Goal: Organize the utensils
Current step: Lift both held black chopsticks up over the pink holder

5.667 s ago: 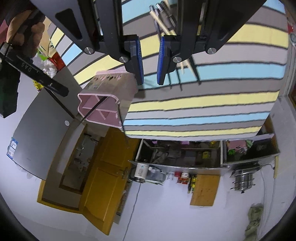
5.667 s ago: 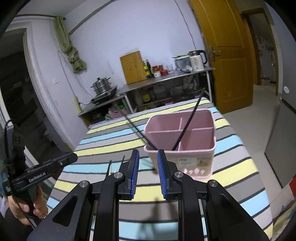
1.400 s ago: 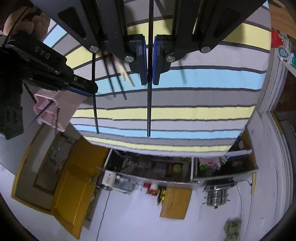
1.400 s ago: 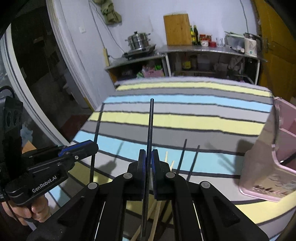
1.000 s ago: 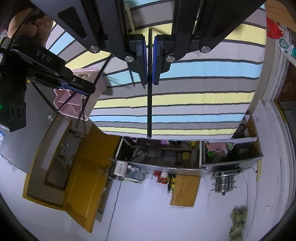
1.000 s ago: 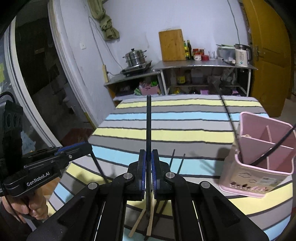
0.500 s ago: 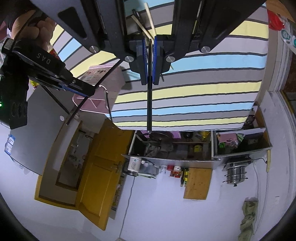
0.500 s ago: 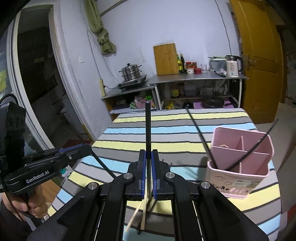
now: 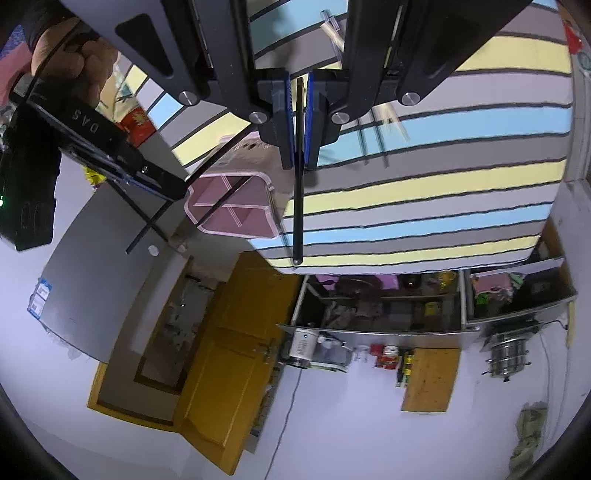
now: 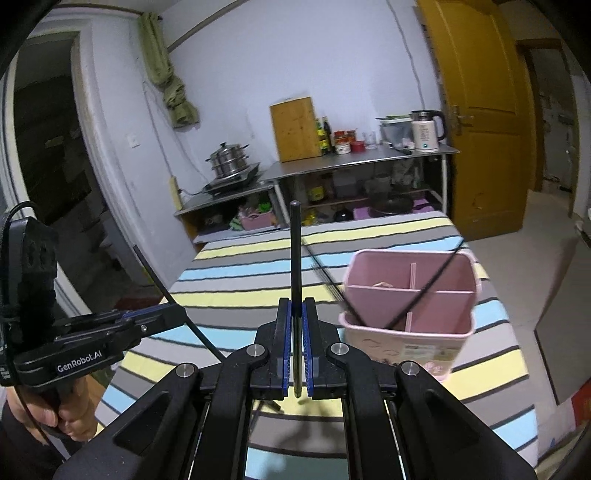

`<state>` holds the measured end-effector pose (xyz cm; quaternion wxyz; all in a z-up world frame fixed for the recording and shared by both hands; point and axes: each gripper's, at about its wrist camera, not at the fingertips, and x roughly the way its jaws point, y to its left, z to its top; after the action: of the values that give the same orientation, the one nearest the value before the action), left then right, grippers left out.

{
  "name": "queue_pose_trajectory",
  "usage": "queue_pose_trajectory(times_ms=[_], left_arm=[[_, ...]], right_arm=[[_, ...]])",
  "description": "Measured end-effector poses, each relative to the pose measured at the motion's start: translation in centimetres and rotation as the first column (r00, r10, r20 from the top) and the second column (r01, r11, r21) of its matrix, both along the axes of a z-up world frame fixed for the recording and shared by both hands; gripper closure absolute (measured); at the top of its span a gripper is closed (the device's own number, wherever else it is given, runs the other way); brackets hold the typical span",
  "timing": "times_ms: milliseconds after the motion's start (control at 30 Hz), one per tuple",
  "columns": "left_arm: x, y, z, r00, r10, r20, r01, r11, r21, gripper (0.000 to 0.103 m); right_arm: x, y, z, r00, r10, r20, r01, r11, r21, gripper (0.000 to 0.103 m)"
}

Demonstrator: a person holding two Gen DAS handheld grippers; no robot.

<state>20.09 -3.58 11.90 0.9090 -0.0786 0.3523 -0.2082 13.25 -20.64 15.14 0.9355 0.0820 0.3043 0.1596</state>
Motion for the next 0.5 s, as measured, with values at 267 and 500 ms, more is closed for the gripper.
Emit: queue_pose_trajectory(times_ms=[267,500], left_arm=[[2.3,-3.4,4.1,0.996,-0.046,0.076,0.049,0.998,-0.029,0.098],[5.0,-5.1,7.4,0.99,-0.05,0.134,0.058,0.997,-0.054,0.098]], right_arm=[[0.3,-3.7,3.2,0.994,-0.083,0.069,0.082,0.997,0.012,0.097],[1.0,-6.2,5.7,0.981,-0.145,0.13,0.143,0.989,0.027,0.097]])
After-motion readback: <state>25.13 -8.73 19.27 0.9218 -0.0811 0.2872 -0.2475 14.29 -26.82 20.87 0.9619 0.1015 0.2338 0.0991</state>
